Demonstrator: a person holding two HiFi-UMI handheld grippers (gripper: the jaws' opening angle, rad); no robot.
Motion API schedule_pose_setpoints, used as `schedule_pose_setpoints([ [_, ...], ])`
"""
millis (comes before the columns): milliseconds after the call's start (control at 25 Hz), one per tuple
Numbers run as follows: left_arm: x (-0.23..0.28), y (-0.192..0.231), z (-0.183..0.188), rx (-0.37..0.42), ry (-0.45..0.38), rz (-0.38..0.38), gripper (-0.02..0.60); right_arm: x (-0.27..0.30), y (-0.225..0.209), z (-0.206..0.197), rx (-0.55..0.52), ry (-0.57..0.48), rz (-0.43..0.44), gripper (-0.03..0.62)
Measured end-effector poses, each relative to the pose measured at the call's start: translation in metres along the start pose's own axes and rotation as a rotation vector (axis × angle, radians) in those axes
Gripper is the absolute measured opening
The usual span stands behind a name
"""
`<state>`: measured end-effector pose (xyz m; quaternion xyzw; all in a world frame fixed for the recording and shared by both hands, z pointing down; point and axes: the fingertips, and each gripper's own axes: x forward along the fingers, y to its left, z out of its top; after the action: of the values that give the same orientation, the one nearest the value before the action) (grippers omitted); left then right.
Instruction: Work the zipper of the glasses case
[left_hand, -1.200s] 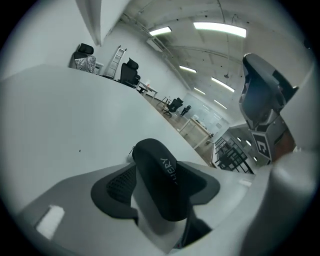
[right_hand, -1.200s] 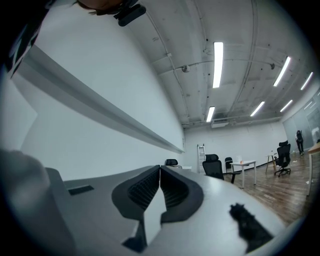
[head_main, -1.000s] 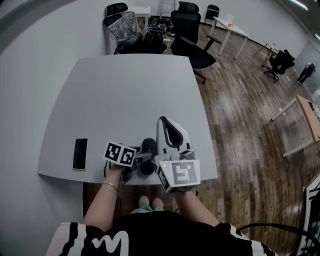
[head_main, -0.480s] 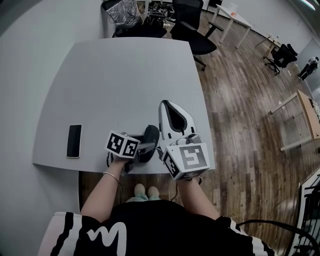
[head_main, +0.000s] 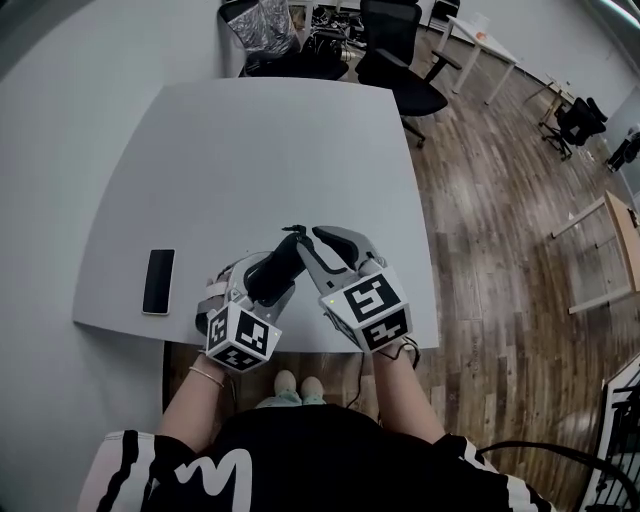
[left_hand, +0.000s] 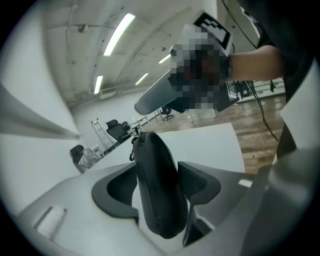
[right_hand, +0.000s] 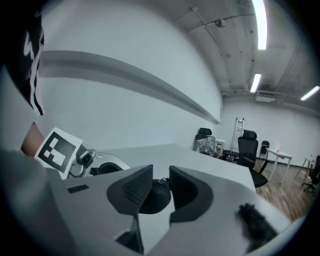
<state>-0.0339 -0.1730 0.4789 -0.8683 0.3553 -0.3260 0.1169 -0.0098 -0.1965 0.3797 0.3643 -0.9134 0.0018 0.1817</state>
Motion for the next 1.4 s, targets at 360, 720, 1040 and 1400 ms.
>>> schedule_pose_setpoints([
  [360,-0.033,0.024,0.03,0.398,-0.124,0.249,0.261,0.004,0.018,0.025,0.01,-0.044,-0.014,0.094],
  [720,-0.052,0.03,0.038,0.571,-0.186,0.334,0.251,-0.005,0.02,0.035,0.112,-0.052,0.041,0.094],
  [1040,-0.059,0.03,0.043,0.621,-0.215,0.33,0.249,-0.014,0.017,0.039,0.143,-0.034,0.098,0.035],
  [1400,-0.071,0.028,0.059,0.342,-0.345,0.245,0.244,-0.027,0.01,0.059,0.296,-0.158,0.139,0.006],
])
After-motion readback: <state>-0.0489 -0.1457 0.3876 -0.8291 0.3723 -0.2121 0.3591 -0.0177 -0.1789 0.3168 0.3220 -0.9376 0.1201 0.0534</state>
